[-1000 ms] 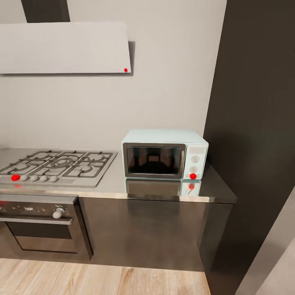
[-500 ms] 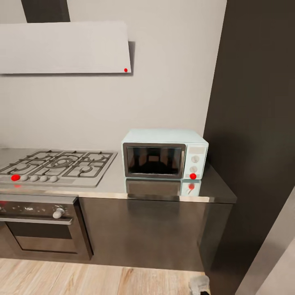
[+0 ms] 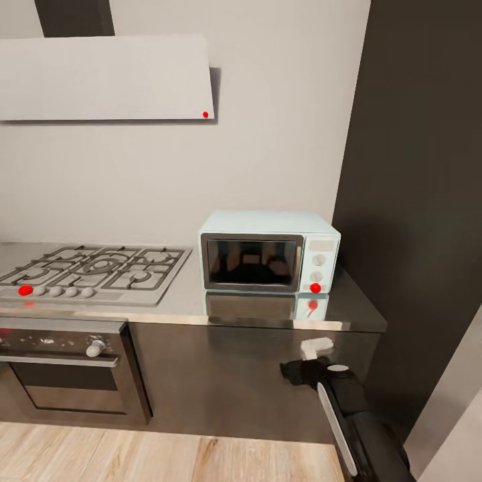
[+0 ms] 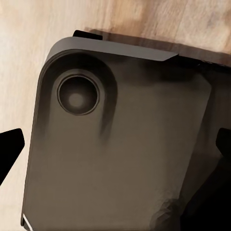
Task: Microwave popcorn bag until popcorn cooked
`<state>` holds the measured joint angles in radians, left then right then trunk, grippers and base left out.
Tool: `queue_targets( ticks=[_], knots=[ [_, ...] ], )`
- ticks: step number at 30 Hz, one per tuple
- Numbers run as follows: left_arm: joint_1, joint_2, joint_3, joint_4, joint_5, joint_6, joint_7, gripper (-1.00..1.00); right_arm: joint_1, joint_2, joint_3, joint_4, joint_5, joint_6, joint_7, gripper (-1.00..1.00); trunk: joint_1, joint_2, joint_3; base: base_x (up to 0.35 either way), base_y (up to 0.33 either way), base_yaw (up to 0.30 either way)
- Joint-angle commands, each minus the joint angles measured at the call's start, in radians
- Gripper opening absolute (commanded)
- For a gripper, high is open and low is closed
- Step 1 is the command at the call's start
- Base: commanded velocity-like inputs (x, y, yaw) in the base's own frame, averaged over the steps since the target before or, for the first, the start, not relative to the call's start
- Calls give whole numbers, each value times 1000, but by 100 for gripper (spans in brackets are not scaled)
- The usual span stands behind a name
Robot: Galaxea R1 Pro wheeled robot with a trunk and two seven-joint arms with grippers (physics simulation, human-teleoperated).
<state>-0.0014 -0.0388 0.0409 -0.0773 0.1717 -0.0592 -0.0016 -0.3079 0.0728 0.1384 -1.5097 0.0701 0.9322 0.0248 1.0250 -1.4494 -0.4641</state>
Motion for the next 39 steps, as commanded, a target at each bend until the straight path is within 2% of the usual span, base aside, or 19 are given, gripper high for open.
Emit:
queue_targets(
  ticks=[1,6,13,17,20,23,28,32,39],
  knots=[
    [0,-1,4,0,5,-2,0,100,-38,0,0,-1,7,20,2,100,0,-1,-1,0,0,0],
    [0,-1,4,0,5,-2,0,100,-159,-2,-3,-2,13,47,-3,100,0,-1,-1,0,0,0],
    [0,-1,4,1,5,-2,0,100,-351,-3,-35,0,17,115,-7,100,0,-1,-1,0,0,0],
    [0,-1,4,1,5,-2,0,100,-436,-4,-41,8,16,115,-55,100,0,-1,-1,0,0,0],
    [0,-1,4,0,5,-2,0,100,-446,1,-52,15,13,109,-90,100,0,-1,-1,0,0,0],
    [0,-1,4,0,5,-2,0,100,-447,23,-73,19,10,10,-96,100,0,-1,-1,0,0,0],
    [0,-1,4,0,5,-2,0,100,-446,30,-77,22,6,-79,-97,100,0,-1,-1,0,0,0],
    [0,-1,4,0,4,-2,0,100,-395,31,-77,57,3,-146,-97,100,0,-1,-1,0,0,0],
    [0,-1,1,-1,1,-2,-8,100,-384,23,-78,87,2,-171,-95,100,0,-1,-1,27,26,0]
  ],
)
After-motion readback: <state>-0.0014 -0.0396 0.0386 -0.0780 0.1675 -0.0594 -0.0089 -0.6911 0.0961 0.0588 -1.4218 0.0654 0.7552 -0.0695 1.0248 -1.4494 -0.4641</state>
